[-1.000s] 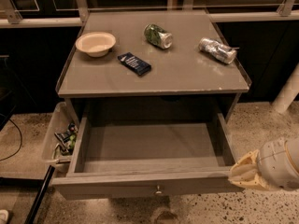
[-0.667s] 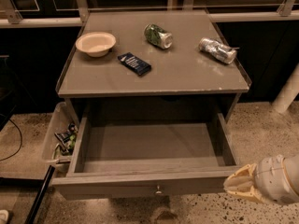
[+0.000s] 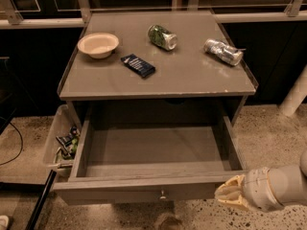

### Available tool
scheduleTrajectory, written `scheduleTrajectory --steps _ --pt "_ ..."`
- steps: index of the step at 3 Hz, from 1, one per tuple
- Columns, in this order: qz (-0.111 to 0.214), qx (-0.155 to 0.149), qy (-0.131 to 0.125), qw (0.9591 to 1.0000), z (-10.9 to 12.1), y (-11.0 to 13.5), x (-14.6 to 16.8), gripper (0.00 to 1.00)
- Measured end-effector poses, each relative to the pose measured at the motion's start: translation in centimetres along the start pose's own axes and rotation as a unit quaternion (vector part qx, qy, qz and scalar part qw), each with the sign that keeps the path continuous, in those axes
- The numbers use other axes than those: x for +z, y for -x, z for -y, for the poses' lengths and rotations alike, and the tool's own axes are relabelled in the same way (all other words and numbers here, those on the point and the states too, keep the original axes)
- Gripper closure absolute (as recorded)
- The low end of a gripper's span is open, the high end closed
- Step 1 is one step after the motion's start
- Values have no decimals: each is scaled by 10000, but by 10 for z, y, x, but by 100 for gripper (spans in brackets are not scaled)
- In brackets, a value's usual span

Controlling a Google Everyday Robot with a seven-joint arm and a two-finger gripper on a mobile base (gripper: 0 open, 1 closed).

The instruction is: Close top drawer

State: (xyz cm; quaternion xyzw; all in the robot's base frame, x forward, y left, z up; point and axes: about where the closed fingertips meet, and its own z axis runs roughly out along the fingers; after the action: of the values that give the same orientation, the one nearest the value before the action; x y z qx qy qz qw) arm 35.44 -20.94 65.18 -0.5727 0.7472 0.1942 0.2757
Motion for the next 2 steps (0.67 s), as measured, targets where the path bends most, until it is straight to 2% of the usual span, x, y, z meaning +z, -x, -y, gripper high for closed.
scheduleTrajectory --steps 1,2 --pt "60 -87 151 9998 8 5 27 100" --pt "64 -89 162 9998 8 5 29 82"
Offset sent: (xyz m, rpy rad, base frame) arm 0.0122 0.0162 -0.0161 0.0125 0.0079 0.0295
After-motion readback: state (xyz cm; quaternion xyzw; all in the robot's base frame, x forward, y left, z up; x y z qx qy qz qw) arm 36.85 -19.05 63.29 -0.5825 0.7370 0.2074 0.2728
